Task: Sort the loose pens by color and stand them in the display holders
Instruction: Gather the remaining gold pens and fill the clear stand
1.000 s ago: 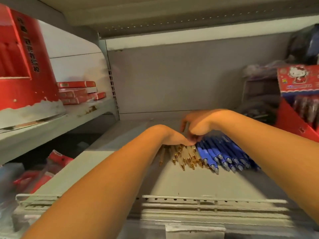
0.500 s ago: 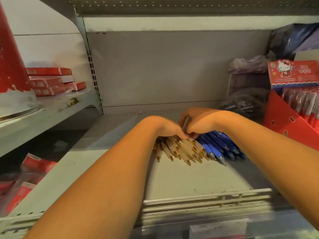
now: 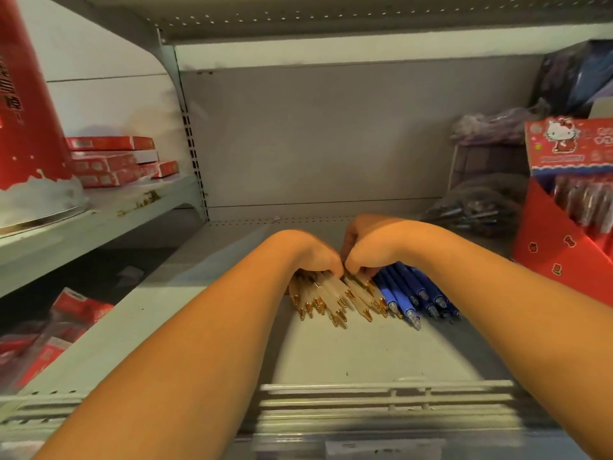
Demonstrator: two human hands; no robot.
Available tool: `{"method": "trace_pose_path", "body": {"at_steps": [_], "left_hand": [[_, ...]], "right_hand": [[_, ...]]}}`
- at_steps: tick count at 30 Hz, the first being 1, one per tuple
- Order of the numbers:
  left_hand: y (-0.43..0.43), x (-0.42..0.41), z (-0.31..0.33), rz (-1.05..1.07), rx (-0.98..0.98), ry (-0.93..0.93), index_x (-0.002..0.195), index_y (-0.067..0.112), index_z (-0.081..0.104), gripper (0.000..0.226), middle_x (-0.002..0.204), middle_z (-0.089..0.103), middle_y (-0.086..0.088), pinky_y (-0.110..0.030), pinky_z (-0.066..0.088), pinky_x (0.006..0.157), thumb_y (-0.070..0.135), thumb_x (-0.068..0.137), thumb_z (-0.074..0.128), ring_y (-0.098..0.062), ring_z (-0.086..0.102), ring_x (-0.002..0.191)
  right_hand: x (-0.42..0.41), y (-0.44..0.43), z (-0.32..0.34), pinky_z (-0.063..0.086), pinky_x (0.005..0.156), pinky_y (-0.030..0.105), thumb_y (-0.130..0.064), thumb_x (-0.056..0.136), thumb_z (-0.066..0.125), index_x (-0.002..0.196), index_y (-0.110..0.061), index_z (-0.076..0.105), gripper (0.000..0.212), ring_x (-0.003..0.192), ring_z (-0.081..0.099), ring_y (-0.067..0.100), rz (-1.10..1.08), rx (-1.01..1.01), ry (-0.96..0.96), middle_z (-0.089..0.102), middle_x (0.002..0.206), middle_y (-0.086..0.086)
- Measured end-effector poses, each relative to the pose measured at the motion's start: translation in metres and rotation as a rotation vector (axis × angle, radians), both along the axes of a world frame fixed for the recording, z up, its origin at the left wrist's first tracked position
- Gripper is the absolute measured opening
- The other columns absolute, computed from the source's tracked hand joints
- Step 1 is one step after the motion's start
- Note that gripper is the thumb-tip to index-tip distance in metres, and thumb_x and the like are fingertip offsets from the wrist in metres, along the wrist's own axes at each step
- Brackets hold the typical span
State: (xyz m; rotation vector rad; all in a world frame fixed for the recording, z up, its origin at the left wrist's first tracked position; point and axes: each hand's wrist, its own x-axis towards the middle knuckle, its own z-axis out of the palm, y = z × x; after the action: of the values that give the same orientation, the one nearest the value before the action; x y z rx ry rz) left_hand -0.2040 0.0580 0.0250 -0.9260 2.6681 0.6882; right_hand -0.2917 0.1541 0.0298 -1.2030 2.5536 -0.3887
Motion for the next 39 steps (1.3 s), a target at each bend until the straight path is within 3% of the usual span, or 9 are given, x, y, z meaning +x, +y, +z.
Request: {"method": "trace_pose_path", "body": {"at_steps": [4,7,9,12,17,26,31,35,39], "left_hand": [[-0.007,-0.002,-0.002,0.030,0.041,-0.023,0.078,0.008,0.058,0.030,0.057,0.063,-0.007,-0.031,0.060,0.062,0.034,0.094,0.060,-0.023,0.062,0.053],[-0.011,-0.003,-0.005,0.057,0.113,-0.019,0.092,0.003,0.062,0.026,0.076,0.063,-0.014,-0.046,0.057,0.087,0.028,0.095,0.060,-0.033,0.065,0.071],[-0.013,-0.001,-0.006,0.074,0.172,0.000,0.095,0.003,0.065,0.022,0.087,0.060,-0.013,-0.033,0.052,0.079,0.025,0.094,0.062,-0.030,0.061,0.071],[-0.020,0.003,-0.007,0.103,0.214,0.063,0.091,0.004,0.062,0.012,0.075,0.058,-0.008,-0.027,0.041,0.059,0.016,0.091,0.062,-0.017,0.047,0.058],[-0.018,0.013,-0.003,0.169,0.312,0.249,0.067,0.011,0.045,0.022,0.038,0.043,0.003,-0.019,0.039,0.040,0.000,0.087,0.046,-0.013,0.042,0.032],[-0.009,0.019,0.010,0.376,0.781,0.810,0.086,0.002,0.050,0.010,0.071,0.051,-0.013,-0.034,0.059,0.051,-0.007,0.089,0.048,-0.019,0.061,0.053],[0.003,0.024,0.013,0.244,0.866,0.960,0.092,0.001,0.051,0.005,0.052,0.055,-0.006,-0.024,0.048,0.043,-0.003,0.090,0.052,-0.015,0.054,0.044],[0.018,0.030,0.017,0.119,0.862,1.115,0.117,-0.001,0.048,0.041,0.054,0.049,-0.003,-0.022,0.045,0.042,-0.004,0.077,0.059,-0.013,0.048,0.043],[0.050,0.038,0.026,-0.066,0.920,1.243,0.098,0.010,0.049,0.042,0.062,0.051,-0.008,-0.023,0.038,0.039,0.001,0.058,0.060,-0.015,0.044,0.042]], "right_hand": [[-0.003,0.009,0.007,0.049,0.054,0.026,-0.001,0.067,0.061,0.088,-0.003,0.073,0.024,0.058,0.054,0.020,-0.045,-0.046,-0.062,0.060,0.063,0.007],[-0.006,0.013,0.010,0.052,0.062,0.030,0.002,0.067,0.060,0.104,0.008,0.070,0.038,0.064,0.058,0.023,-0.059,-0.105,-0.056,0.064,0.072,0.011],[-0.007,0.014,0.011,0.058,0.079,0.038,0.004,0.066,0.061,0.104,0.007,0.071,0.039,0.077,0.069,0.027,-0.075,-0.161,-0.054,0.074,0.091,0.015],[-0.006,0.014,0.013,0.057,0.071,0.033,0.006,0.060,0.062,0.100,0.006,0.072,0.041,0.083,0.071,0.027,-0.078,-0.197,-0.036,0.073,0.104,0.018],[-0.005,0.015,0.015,0.054,0.069,0.031,0.008,0.061,0.060,0.095,0.007,0.072,0.036,0.074,0.069,0.027,-0.080,-0.215,-0.056,0.070,0.085,0.014],[0.000,0.024,0.020,0.057,0.056,0.029,0.010,0.083,0.056,0.091,-0.013,0.052,0.025,0.067,0.059,0.021,-0.123,-0.641,-0.455,0.059,0.081,0.011],[0.011,0.036,0.029,0.056,0.066,0.037,0.012,0.082,0.041,0.088,-0.007,0.053,0.023,0.070,0.053,0.024,-0.123,-0.903,-0.624,0.050,0.079,0.011],[0.029,0.060,0.029,0.037,0.046,0.026,0.011,0.073,0.028,0.086,-0.005,0.058,0.036,0.056,0.037,0.017,-0.142,-1.148,-0.838,0.040,0.071,0.006],[0.054,0.090,0.029,0.018,0.046,0.027,0.003,0.058,0.028,0.083,-0.002,0.053,0.036,0.054,0.025,0.016,-0.068,-1.296,-0.919,0.036,0.065,0.005]]}}
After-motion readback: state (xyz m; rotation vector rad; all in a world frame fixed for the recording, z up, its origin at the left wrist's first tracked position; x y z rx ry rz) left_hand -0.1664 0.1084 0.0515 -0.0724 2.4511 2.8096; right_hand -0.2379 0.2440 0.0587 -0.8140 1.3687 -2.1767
